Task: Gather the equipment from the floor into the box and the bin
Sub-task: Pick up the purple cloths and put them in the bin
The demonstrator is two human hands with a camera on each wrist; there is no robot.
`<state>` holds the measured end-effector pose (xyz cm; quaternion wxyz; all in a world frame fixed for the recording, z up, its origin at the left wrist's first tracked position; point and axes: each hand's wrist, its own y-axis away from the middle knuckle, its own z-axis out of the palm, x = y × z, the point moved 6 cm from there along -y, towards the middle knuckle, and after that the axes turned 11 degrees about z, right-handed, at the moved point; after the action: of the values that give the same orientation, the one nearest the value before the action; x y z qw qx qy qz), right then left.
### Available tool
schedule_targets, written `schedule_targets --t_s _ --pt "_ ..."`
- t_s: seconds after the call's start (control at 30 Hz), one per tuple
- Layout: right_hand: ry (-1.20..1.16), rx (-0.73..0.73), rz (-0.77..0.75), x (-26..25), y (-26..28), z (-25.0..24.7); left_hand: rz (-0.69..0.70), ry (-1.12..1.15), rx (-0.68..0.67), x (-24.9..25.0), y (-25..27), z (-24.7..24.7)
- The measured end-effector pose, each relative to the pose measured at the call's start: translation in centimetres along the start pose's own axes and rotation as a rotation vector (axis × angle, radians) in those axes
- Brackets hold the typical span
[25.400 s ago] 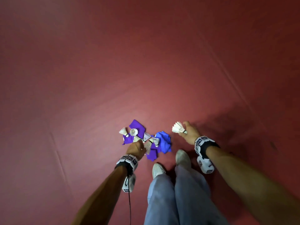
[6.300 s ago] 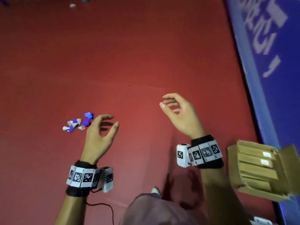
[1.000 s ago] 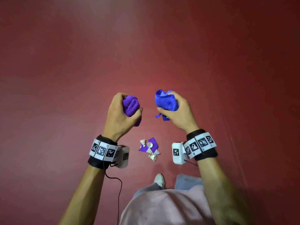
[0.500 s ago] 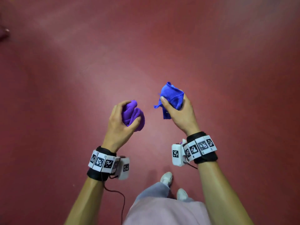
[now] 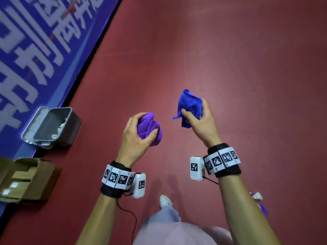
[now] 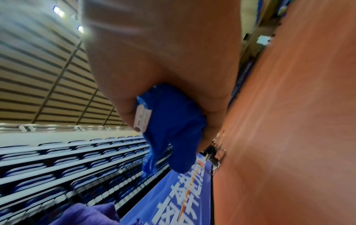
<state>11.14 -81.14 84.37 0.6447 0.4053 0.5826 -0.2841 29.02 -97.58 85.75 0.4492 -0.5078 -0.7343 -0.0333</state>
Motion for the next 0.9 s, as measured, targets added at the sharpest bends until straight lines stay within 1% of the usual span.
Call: schedule_targets --t_s 0.1,0.23,0.3,0.4,0.57,0.67,0.77,0.9 --pt "0.058 -0.142 0.003 -0.9 -2.2 9.9 -0.061 -0.026 0.081 -5.8 -0.2 -6.2" --pt "0.126 -0.263 -0.041 -1.2 -4.1 21.7 -0.139 -0.053 0.173 -13.1 0.1 -13.9" --pt "0.183 -0.327 -0.057 -1.0 -4.8 26.8 -0.201 -0.062 0.226 -16.2 1.1 -17.2" --pt "0.228 -0.426 -0.036 -0.3 -6.5 33.8 -0.272 -0.081 0.320 -20.3 2.6 -21.5" --pt "0.295 -0.553 -0.027 0.4 -10.0 44.5 -0.397 -0.109 0.412 -27.1 3.4 -26.6" --pt "0.297 -0.608 -0.017 0.7 -13.1 51.2 -0.474 -0.119 0.498 -31.6 2.1 -29.9" --pt "0.291 -0.663 -0.064 0.4 -17.1 58.2 -0.534 -0.157 0.583 -35.9 -0.5 -33.5" --pt "0.253 -0.797 -0.068 -2.2 -23.2 68.4 -0.583 -0.237 0.599 -41.4 -5.3 -38.8"
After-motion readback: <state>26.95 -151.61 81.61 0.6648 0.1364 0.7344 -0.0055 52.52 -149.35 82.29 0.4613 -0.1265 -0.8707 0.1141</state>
